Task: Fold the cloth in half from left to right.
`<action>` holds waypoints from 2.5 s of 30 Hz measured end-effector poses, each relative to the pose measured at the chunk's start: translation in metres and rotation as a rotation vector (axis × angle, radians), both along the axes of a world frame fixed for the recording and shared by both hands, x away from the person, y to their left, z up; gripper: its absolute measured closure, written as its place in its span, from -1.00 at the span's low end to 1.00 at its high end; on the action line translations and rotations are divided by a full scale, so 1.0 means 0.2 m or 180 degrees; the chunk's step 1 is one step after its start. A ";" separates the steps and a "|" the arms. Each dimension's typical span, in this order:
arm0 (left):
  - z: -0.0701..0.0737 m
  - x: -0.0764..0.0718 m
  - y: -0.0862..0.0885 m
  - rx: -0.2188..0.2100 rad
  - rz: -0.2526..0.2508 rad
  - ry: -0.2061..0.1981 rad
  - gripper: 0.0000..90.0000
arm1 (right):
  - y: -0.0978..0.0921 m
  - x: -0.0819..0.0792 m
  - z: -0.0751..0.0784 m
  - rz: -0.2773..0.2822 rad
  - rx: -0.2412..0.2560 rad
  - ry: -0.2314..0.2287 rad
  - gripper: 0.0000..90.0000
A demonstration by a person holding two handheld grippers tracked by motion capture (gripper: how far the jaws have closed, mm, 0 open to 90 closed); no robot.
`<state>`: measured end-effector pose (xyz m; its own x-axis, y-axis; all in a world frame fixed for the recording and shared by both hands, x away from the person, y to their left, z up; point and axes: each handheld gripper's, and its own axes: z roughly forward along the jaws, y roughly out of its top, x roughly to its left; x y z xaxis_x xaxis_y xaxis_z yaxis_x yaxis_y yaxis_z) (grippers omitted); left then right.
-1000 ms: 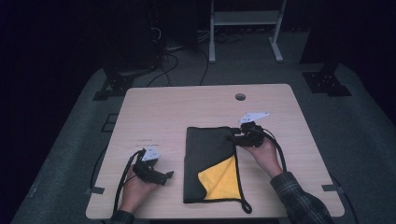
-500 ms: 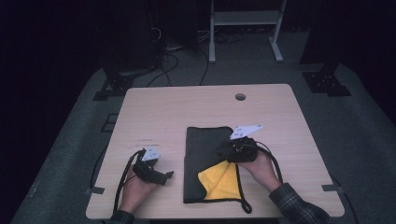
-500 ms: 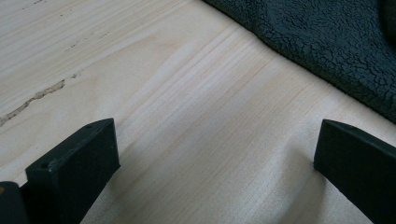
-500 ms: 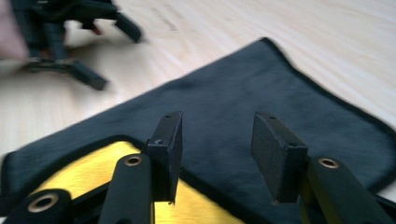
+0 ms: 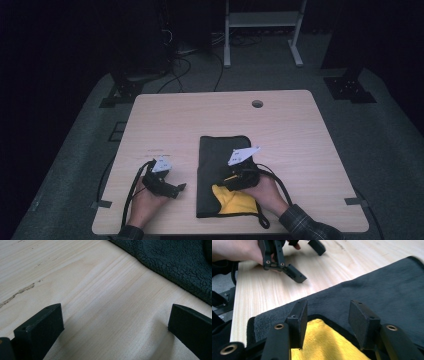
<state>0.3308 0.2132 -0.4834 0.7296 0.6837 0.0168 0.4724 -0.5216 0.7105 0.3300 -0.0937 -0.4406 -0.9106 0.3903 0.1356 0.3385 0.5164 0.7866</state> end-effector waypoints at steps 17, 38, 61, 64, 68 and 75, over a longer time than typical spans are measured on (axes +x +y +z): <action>0.00 0.00 0.00 0.0000 0.0000 0.0000 -1.00 | 0.17 -0.02 -0.16 0.0140 -0.0437 -0.0059 0.21; 0.00 0.00 0.00 0.0004 -0.0007 -0.0002 -1.00 | 0.00 -0.07 -0.02 0.0137 -0.0169 -0.0056 0.75; 0.00 0.00 0.00 -0.0013 0.0003 -0.0003 -1.00 | -0.27 -0.24 -0.03 0.0042 -0.0290 0.0070 0.65; 0.00 0.00 0.00 -0.0013 0.0003 -0.0003 -1.00 | -0.30 -0.26 -0.04 0.0036 -0.0337 0.0066 0.63; 0.00 0.00 0.00 -0.0013 0.0003 -0.0004 -1.00 | -0.34 -0.28 -0.05 0.0039 -0.0378 0.0092 0.60; 0.00 0.00 0.00 -0.0013 0.0003 -0.0003 -1.00 | -0.39 -0.34 -0.08 0.0049 -0.0478 0.0166 0.59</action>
